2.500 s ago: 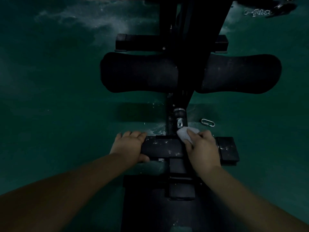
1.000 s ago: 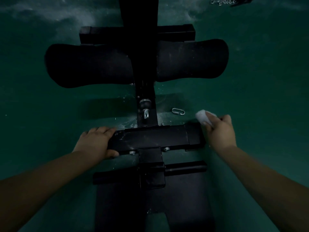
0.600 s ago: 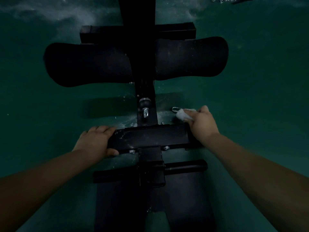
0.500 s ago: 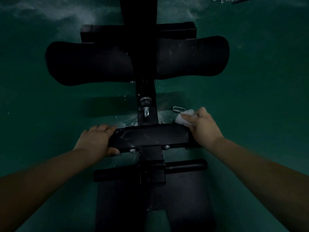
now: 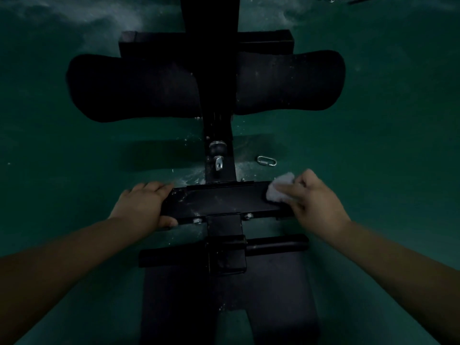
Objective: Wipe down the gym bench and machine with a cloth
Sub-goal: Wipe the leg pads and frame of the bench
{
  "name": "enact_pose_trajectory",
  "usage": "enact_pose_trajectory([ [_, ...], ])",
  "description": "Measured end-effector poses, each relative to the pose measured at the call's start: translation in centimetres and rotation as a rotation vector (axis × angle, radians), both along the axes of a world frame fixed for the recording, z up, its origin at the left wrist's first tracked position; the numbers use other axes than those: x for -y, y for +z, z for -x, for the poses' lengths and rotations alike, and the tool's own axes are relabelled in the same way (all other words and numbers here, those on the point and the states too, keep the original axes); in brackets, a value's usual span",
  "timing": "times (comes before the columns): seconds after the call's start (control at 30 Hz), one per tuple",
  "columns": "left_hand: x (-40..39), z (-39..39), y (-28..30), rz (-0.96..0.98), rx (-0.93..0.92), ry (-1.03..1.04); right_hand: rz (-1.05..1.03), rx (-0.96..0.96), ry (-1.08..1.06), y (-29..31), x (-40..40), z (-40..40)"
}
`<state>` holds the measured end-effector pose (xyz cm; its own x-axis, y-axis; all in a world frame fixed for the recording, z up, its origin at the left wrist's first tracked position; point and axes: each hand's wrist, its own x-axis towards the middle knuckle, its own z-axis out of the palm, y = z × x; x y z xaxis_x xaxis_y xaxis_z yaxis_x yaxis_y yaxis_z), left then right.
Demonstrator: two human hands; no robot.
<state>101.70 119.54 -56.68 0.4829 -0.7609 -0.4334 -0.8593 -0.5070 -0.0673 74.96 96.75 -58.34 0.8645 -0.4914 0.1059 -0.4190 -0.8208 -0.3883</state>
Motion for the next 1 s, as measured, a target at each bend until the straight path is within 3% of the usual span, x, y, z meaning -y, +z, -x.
enact_pose_trajectory([
  [0.13, 0.0, 0.1, 0.0, 0.000, 0.000, 0.000, -0.069, -0.154, -0.132, -0.4, 1.1, -2.8],
  [0.37, -0.2, -0.1, 0.3, -0.018, -0.020, 0.000, -0.043, -0.184, 0.038, 0.2, -1.7, 1.2],
  [0.47, -0.2, 0.1, 0.8, -0.010, -0.027, -0.009, -0.069, -0.123, 0.000, 1.1, -2.9, 0.7],
  [0.57, -0.3, 1.3, 1.3, 0.393, -0.067, -0.030, -0.207, 0.128, -0.125, 2.2, -5.7, -2.1],
  [0.67, 0.6, 4.5, 3.1, 0.759, -0.322, 0.090, -0.395, 0.221, -0.203, 3.1, -9.1, -6.2],
  [0.87, 2.4, 6.3, 4.3, 0.809, -0.882, 0.569, -0.759, 0.361, -0.201, 3.6, -12.9, -10.8],
  [0.93, 2.2, 5.6, 4.1, 0.880, -1.083, 0.762, -0.776, 0.342, -0.104, 3.4, -13.5, -11.1],
  [1.0, 2.0, 5.1, 3.9, 0.893, -1.151, 0.844, -0.720, 0.282, -0.020, 3.1, -13.8, -11.2],
])
